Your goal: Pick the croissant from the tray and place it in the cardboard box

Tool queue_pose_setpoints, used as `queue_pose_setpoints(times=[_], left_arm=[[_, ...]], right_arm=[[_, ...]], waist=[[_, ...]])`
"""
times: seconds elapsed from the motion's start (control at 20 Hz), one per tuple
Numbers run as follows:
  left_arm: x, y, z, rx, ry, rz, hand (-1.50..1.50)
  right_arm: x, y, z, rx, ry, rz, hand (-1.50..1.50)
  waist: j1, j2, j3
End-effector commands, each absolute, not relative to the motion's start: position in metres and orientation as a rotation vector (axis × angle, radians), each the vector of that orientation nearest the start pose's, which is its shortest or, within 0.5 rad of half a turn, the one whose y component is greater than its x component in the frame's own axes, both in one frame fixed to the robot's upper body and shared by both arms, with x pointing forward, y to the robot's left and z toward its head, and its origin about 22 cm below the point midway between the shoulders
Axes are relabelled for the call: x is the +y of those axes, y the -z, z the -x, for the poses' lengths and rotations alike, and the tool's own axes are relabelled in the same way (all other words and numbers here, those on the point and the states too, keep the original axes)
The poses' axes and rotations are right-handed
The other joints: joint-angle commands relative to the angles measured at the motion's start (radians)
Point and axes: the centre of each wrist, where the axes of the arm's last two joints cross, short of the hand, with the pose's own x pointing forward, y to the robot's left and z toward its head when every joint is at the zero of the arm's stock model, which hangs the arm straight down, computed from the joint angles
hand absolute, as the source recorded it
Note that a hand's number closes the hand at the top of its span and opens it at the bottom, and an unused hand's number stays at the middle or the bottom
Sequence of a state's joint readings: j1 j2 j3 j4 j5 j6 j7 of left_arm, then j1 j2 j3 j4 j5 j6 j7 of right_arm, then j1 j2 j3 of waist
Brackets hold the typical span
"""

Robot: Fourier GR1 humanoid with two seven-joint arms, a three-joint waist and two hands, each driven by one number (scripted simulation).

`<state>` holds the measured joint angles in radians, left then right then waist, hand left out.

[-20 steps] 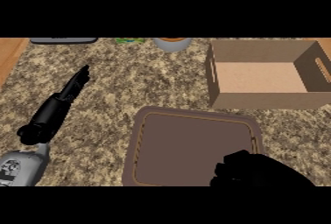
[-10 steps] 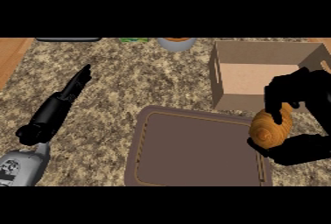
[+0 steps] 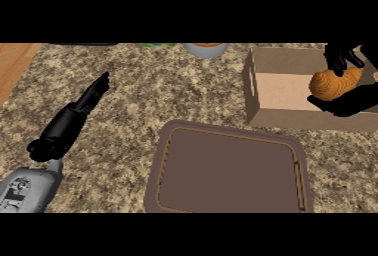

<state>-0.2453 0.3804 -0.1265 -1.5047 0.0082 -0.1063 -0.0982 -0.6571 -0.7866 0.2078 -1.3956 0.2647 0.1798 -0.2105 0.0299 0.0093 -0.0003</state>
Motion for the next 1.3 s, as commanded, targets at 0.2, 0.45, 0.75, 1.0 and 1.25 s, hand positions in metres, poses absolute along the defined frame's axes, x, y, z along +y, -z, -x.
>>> queue_pose_setpoints(times=[0.2,0.45,0.75,1.0,1.25], left_arm=[[0.259,-0.063,-0.291,-1.766,0.585,-0.056,0.00],[0.251,-0.073,-0.304,-1.776,0.568,-0.071,0.00],[0.255,-0.063,-0.297,-1.770,0.575,-0.057,0.00],[0.258,-0.078,-0.304,-1.767,0.556,-0.061,0.00],[0.261,-0.070,-0.299,-1.779,0.557,-0.054,0.00]], right_arm=[[-0.324,-0.197,-0.400,-1.552,-1.464,0.594,1.50],[-0.355,-0.183,-0.409,-1.392,-1.626,0.592,1.50],[-0.359,-0.170,-0.424,-1.351,-1.708,0.381,-1.50],[-0.364,-0.170,-0.428,-1.665,-1.498,0.145,-1.50],[-0.363,-0.153,-0.435,-1.847,-0.915,-0.193,-1.50]], waist=[[0.034,0.006,0.001],[0.025,0.009,0.001],[0.027,0.009,0.002],[0.019,0.007,0.003],[0.014,0.005,0.004]])
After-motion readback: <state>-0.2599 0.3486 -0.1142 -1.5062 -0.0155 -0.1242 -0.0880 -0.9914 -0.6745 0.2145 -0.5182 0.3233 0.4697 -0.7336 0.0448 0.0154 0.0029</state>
